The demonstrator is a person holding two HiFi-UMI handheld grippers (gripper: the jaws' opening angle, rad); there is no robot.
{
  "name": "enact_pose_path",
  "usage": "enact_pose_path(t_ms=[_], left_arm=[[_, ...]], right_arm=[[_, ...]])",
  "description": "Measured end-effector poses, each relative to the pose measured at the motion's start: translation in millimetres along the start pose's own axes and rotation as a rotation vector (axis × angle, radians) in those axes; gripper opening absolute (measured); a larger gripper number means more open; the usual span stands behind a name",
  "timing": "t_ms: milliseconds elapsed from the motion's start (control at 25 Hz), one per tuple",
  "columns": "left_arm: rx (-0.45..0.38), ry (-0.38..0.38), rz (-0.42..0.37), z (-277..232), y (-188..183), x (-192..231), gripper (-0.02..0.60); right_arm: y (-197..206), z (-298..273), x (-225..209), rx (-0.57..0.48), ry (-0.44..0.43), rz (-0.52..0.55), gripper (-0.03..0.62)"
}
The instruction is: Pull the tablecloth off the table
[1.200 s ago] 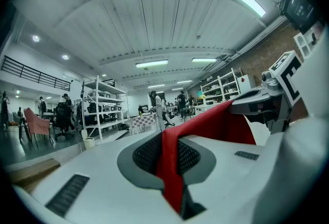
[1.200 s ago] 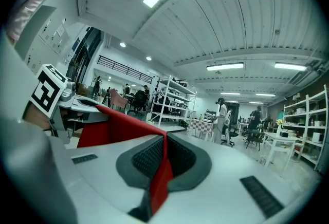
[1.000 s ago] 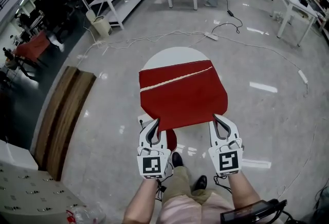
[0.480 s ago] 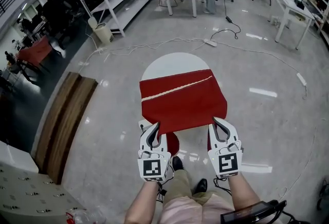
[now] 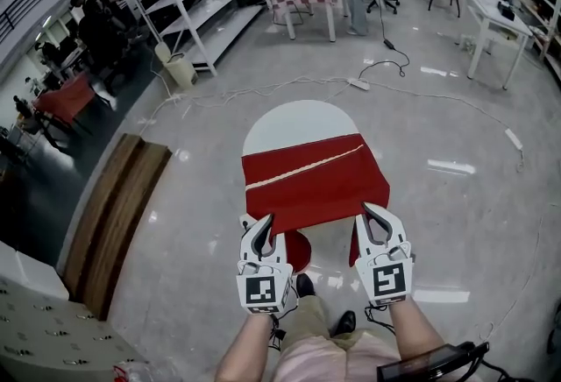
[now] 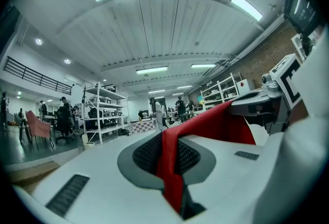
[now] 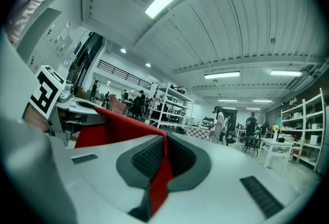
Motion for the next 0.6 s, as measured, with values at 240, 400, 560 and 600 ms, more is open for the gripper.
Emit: enact_pose_path(t_ms=[240, 400, 560, 600], left_arm=[[-0.014, -0.008, -0.007, 13.8, -9.1, -8.2, 0.048], [-0.025, -0.012, -0.007, 22.1, -12.2, -11.9, 0.048], [-0.029, -0.013, -0.011, 30.2, -13.7, -16.1, 0.048], [-0.029, -0.012, -0.012, 32.2, -13.1, -16.4, 0.048]], right_arm=[[-10.4, 13.6, -2.1, -0.034, 0.007, 0.014, 0.025], [-13.2, 21.6, -0.8, -0.045, 0.007, 0.021, 0.025], [-16.0, 30.2, 0.8, -0.048, 0.012, -0.002, 0.025], [-16.0, 31.9, 2.1, -0.048, 0.013, -0.006, 0.025]])
Point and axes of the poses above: the fingertips, and each gripper's own axes: z backward along the fingers, x to its left, y out of its underside, the point moved 6 cm from there along z, backward along the fingers, and after that the axes turned 11 degrees about z, right-handed, at the moved point
